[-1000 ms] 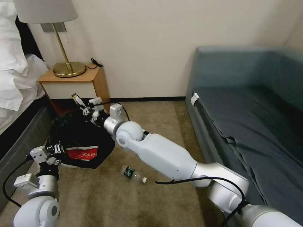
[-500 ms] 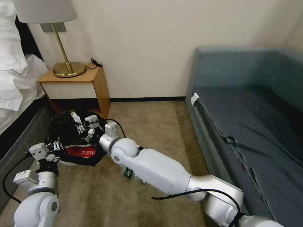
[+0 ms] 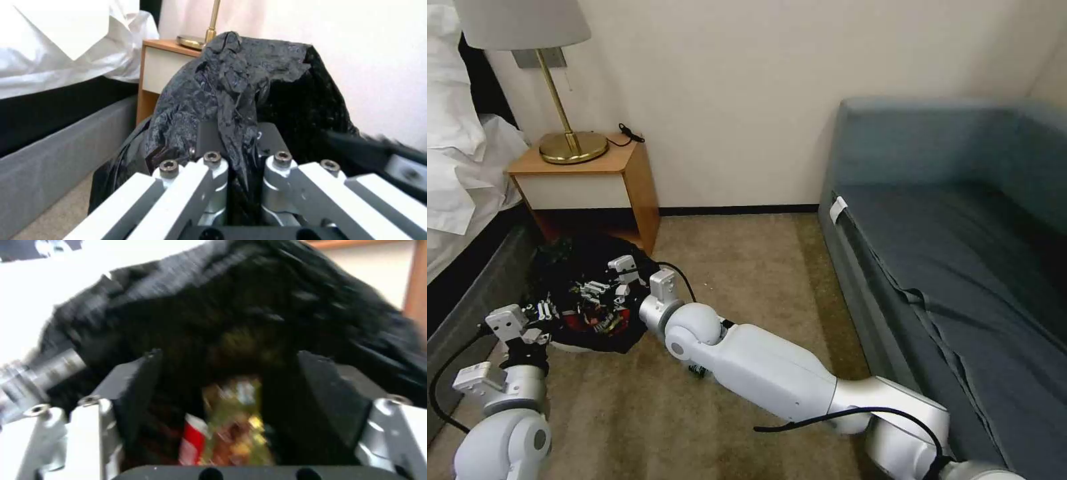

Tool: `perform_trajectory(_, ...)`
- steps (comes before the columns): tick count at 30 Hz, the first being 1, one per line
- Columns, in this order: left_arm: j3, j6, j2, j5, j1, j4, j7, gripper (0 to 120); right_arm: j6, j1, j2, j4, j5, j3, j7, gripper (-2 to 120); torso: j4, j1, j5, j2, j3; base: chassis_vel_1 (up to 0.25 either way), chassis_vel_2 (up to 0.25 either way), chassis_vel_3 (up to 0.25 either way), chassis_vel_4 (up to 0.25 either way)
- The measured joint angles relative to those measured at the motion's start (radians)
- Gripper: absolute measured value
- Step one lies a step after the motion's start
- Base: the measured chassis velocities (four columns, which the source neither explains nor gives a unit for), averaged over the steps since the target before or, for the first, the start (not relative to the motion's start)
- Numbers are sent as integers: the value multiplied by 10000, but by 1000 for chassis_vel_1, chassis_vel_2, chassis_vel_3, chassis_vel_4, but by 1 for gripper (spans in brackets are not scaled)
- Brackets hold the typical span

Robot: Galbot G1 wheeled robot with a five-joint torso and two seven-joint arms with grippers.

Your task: Pick up the trash bin, then pick up the garbage on the floor and place it into the trash bin.

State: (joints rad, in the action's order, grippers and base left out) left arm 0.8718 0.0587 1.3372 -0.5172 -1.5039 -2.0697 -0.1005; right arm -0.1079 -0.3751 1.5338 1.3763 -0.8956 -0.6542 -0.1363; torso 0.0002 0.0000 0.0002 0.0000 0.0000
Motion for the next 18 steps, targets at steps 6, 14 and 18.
perform_trajectory(6, 119, -117, -91, -46, -56, 69, -5, 5, -1030, 651, -927, 662, -289, -247, -481, 99, -4, 0, -2, 0, 0, 0, 0, 0, 0)
perform_trajectory(14, 191, -252, -154, 6, 121, 500, 40, 5, -2082, 1503, -2343, 985, -310, -428, -908, 100, -4, 0, 0, 0, 0, 0, 0, 0, 0)
perform_trajectory(18, 220, -512, -78, 167, -33, 526, 60, 5, -2887, 1146, -2936, 599, 392, -372, -1477, 100, -2, 1, 0, 0, 0, 0, 0, 0, 0)
